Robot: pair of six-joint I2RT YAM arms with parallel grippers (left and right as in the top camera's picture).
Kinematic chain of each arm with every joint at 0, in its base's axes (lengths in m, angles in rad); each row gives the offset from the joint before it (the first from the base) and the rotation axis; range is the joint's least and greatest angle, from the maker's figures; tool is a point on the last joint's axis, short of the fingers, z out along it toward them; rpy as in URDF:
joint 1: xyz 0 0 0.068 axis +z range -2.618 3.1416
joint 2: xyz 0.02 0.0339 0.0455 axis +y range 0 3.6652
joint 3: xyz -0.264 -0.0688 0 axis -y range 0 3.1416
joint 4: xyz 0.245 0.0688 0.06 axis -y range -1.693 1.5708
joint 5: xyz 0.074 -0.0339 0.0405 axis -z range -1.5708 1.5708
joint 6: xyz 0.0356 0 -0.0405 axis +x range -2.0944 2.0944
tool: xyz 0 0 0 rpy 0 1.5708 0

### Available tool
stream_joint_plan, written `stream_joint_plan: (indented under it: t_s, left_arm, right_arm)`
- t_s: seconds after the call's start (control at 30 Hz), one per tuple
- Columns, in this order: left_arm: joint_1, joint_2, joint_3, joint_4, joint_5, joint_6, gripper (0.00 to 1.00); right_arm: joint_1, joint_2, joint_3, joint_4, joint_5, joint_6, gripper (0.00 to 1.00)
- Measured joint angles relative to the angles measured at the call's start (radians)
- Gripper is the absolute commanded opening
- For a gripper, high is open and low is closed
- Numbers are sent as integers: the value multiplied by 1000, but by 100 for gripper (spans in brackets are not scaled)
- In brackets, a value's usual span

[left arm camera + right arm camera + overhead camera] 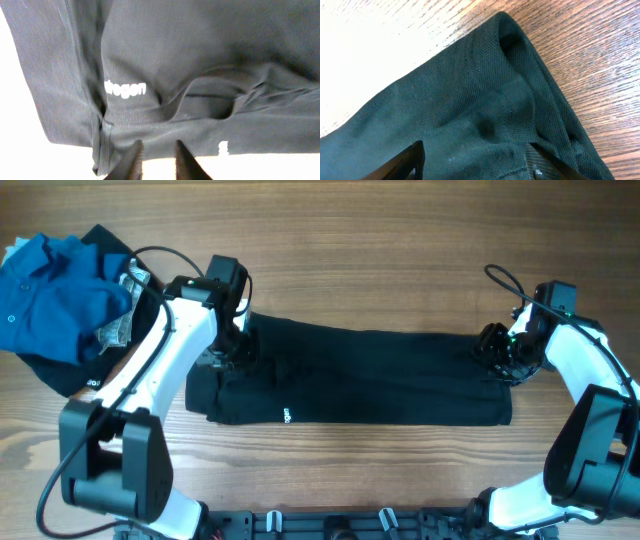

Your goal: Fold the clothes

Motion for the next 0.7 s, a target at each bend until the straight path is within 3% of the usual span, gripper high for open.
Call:
stream_joint_plan:
  t_s: [0.1, 0.17, 0.23, 0.33, 0.5, 0.7]
  left_arm:
    - [0, -26, -2, 105, 0, 2, 5]
    - [0, -24, -15, 178, 0, 2, 13]
    - [0, -24, -56, 256, 0, 0, 14]
    - [0, -16, -148, 362, 0, -1, 8]
    - [3, 28, -273, 463, -42, -21, 8]
    - [125, 44, -293, 590, -109, -91, 4]
  right_arm:
    - [-5, 0, 0, 12, -40, -26, 65]
    - [-13, 0, 0, 1, -69, -42, 68]
    - [-37, 0, 1, -19, -87, -53, 70]
    - [-131, 0, 1, -37, -109, -51, 73]
    - [-274, 0, 1, -103, -113, -82, 79]
    - [-227, -5, -87, -44, -121, -109, 84]
